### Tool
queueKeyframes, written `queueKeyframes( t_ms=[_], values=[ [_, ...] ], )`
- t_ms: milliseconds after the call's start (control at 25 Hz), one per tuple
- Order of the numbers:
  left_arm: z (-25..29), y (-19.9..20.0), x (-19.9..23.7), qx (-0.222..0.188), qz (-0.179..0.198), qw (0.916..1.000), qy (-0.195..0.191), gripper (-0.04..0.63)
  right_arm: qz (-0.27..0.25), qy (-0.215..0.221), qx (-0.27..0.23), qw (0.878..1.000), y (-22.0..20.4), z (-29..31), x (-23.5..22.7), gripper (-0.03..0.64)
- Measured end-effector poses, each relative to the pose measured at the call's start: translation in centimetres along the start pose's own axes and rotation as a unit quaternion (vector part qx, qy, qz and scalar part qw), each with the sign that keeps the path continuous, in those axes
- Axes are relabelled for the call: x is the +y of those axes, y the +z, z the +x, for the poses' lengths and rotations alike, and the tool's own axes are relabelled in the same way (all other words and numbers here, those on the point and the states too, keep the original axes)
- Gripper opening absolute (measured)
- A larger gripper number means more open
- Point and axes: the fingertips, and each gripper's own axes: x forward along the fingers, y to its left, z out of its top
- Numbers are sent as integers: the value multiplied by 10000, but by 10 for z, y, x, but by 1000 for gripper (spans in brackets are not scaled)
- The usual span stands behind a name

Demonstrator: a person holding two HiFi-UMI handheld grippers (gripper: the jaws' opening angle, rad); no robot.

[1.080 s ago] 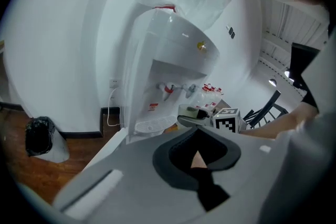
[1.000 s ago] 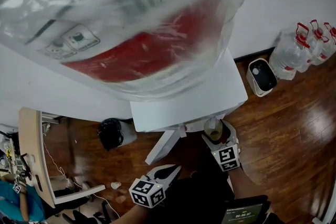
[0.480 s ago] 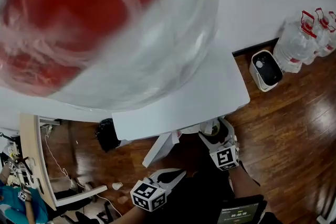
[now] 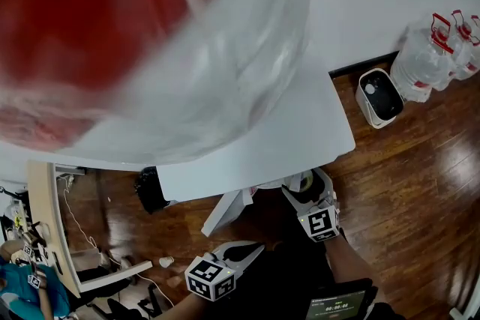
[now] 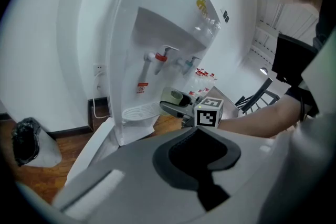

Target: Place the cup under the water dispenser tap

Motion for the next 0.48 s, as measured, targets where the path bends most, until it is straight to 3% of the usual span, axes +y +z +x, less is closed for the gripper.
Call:
queueKeyframes(
  t_ms=[240,480],
  values=[
    [-5,0,-11,63,-9,9999,-121,3,143,23,547,9984,-18,-6,3,382],
    [-13,6,-6,65,-28,10000,-45,3,337,27,653,9973,-14,7,-3,365]
  ],
)
